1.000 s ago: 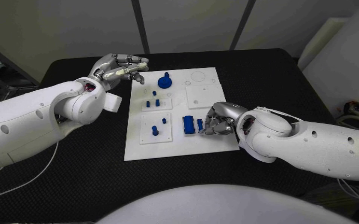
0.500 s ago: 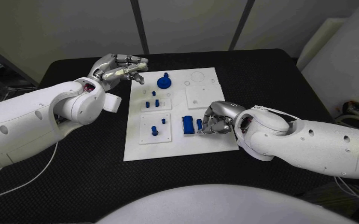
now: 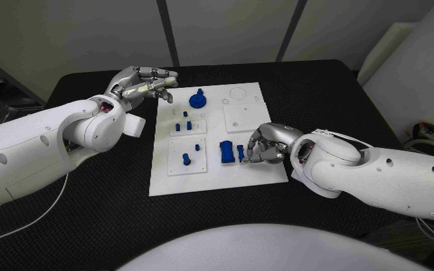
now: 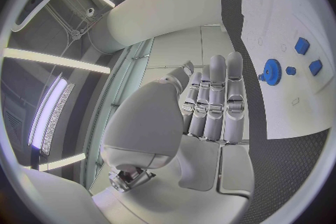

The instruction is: Assemble the parts on the task board

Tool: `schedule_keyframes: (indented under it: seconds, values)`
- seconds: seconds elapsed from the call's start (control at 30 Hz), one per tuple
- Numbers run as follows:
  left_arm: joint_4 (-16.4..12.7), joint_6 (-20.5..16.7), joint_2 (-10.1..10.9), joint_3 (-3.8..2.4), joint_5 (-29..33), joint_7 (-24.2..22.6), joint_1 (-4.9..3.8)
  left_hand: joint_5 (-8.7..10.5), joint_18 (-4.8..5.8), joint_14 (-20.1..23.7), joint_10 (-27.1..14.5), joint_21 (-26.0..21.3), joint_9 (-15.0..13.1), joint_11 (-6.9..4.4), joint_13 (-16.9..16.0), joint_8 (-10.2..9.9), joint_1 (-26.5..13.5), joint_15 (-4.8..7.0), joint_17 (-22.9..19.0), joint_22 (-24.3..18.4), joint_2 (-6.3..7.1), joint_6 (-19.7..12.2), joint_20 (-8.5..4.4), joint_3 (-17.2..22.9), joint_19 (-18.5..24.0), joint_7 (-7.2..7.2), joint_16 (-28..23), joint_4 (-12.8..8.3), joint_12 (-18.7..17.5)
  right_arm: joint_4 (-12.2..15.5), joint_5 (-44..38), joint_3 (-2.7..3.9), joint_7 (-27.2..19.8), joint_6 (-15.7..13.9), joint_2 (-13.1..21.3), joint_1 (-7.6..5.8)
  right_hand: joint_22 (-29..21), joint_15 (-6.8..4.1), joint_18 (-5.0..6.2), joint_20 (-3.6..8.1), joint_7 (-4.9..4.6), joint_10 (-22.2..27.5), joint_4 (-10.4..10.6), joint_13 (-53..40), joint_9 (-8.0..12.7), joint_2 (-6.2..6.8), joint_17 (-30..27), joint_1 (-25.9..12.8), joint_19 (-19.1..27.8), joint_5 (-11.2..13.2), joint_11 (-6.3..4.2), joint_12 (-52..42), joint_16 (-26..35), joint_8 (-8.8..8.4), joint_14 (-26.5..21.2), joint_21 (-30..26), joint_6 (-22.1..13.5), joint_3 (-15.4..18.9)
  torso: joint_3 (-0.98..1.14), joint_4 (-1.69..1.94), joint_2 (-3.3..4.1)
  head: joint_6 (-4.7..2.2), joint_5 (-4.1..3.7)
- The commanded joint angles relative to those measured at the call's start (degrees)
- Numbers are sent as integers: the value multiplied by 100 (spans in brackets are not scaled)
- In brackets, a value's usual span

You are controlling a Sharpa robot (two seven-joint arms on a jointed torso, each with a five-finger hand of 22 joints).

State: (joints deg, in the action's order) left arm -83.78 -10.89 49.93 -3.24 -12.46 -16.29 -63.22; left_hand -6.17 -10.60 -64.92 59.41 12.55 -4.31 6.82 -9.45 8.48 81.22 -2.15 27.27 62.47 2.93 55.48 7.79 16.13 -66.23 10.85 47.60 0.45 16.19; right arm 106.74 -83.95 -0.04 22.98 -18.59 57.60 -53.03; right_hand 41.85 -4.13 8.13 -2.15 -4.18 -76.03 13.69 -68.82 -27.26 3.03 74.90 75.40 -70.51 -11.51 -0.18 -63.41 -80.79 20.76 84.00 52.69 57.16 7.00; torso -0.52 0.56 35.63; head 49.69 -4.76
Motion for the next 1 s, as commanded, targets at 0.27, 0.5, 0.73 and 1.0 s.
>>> schedule_keyframes:
  seconds: [0.27,0.5,0.73,1.0]
  values:
    - [99,26,-11,-2,13,-83,-9,-16,35,53,-39,-7,8,5,10,7,-17,-23,-11,17,60,-19,0,19,30,4,-47,27,46,-426,2564,17,-2004,-745,81,-179,-1348,304,229,-291,-331,1443,239,1788,325,63,-1537,114,671,-133,309,2044,2048,-390,-369,-1458,-670,331,-35,22,-122,-92,-14]
    - [541,-59,-228,-3,374,-241,-9,5,46,575,6,-405,-5,-17,20,53,-163,-85,-296,-226,100,26,86,-28,565,-85,-676,126,95,-1867,5116,41,-3389,-574,-551,-541,-2064,653,195,-621,-519,2385,-54,2979,655,-435,-3537,937,1452,5,588,3183,4737,-590,-1785,-2634,-800,83,-107,33,-357,-254,-56]
    - [1258,-216,-665,-9,820,-520,-11,20,75,965,192,-925,33,100,332,-103,-242,-384,-1033,-1298,173,-78,450,56,1826,-213,-2454,311,-389,-3367,5838,419,-4145,-225,-1500,-643,-2818,934,226,-1041,-563,2027,-87,4926,1240,-641,-4832,1306,1985,236,738,4469,6395,-1087,-2456,-3772,-413,-98,-141,37,-498,-514,-61]
    - [2045,-604,-1240,-21,1155,-828,-2,6,119,1618,-477,-915,60,246,585,-505,-296,-613,-1999,-3185,44,-593,896,-516,3255,-475,-4311,338,-1269,-4656,6362,595,-4583,126,-2426,-657,-3344,1204,246,-1266,-657,1882,-318,6145,1793,-648,-5914,1139,2088,503,906,5243,7526,-1682,-2562,-4483,-236,-150,-99,41,-591,-868,46]
